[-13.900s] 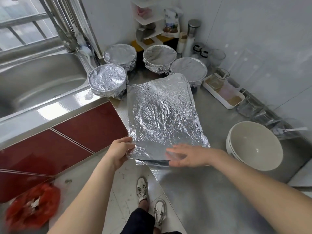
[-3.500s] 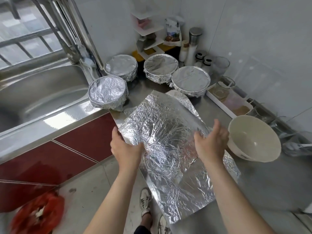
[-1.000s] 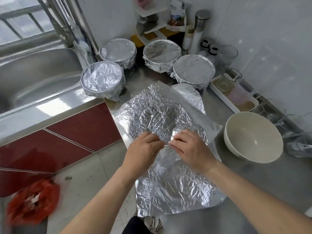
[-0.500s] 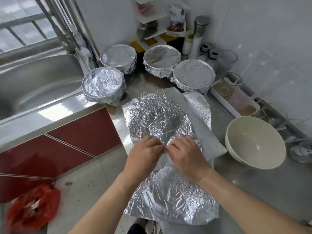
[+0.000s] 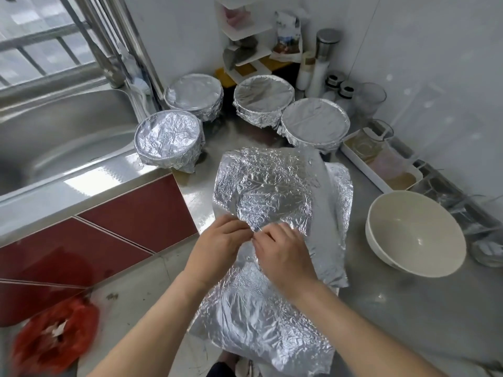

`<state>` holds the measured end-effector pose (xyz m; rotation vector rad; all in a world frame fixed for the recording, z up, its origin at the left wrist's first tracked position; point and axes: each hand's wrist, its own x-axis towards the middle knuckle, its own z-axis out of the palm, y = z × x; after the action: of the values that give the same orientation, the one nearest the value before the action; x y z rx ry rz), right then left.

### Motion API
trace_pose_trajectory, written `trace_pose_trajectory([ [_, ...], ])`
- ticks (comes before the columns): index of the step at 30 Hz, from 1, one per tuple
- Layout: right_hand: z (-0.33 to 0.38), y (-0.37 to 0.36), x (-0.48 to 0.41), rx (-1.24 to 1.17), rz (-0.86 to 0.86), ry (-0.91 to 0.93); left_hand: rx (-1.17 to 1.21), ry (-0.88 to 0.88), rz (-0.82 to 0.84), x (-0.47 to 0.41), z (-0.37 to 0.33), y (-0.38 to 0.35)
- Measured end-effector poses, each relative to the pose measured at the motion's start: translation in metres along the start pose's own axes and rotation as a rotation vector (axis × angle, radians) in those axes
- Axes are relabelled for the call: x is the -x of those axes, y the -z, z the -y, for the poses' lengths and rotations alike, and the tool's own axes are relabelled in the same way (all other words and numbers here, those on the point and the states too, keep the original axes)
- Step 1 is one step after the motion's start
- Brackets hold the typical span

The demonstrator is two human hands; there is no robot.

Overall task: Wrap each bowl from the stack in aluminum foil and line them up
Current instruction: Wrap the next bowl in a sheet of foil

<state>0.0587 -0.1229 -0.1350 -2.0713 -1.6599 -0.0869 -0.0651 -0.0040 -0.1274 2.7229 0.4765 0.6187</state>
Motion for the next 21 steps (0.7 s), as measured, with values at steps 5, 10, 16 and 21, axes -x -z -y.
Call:
trace_pose_trajectory([
  [5, -0.03, 0.021, 0.001, -0.112, 0.106, 0.028, 0.007, 0.121, 0.048, -0.007, -0.001, 0.014],
  [10, -0.035, 0.023, 0.002, -0.017, 0.091, 0.147, 0.082, 0.063, 0.114, -0.011, -0.024, 0.007],
  [16, -0.031, 0.014, 0.007, 0.062, 0.05, 0.203, 0.104, 0.062, 0.108, -0.008, -0.02, -0.002],
  [21, -0.026, 0.01, 0.006, 0.035, 0.01, 0.169, 0.029, 0.043, 0.059, -0.01, -0.02, -0.003],
])
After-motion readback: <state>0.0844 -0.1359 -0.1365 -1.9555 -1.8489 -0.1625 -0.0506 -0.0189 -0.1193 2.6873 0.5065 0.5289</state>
